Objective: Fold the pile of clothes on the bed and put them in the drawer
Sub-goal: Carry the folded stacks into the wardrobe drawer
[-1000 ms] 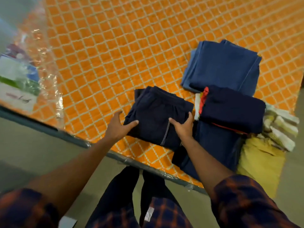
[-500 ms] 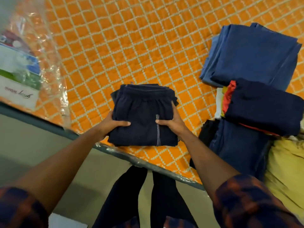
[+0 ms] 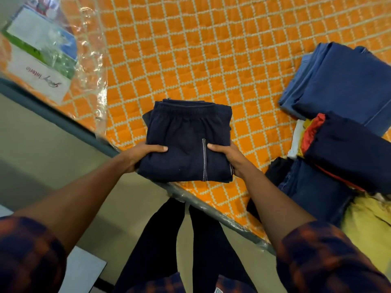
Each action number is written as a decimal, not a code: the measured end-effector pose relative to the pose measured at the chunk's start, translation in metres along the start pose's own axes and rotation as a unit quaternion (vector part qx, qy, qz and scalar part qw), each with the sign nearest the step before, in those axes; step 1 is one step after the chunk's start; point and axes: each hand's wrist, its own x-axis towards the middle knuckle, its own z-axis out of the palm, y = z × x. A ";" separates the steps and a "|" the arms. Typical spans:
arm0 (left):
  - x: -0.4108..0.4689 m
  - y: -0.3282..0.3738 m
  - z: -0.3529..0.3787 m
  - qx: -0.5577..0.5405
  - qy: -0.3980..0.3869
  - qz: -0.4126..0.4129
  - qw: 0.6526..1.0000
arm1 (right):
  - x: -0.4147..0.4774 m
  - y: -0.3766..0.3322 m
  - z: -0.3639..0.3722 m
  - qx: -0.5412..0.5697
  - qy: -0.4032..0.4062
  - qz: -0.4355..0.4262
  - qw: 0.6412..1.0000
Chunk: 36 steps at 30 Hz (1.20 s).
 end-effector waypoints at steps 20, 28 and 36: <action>-0.358 -0.107 -0.068 -0.162 0.257 0.254 0.918 | -0.206 -0.055 0.237 -0.191 -0.254 -0.197 0.927; -0.481 -0.259 -0.141 -0.279 0.394 0.265 0.835 | -0.274 0.008 0.426 -0.326 -0.379 -0.191 0.845; -0.499 -0.393 -0.213 -0.390 0.435 0.179 0.792 | -0.289 0.119 0.559 -0.434 -0.343 -0.092 0.828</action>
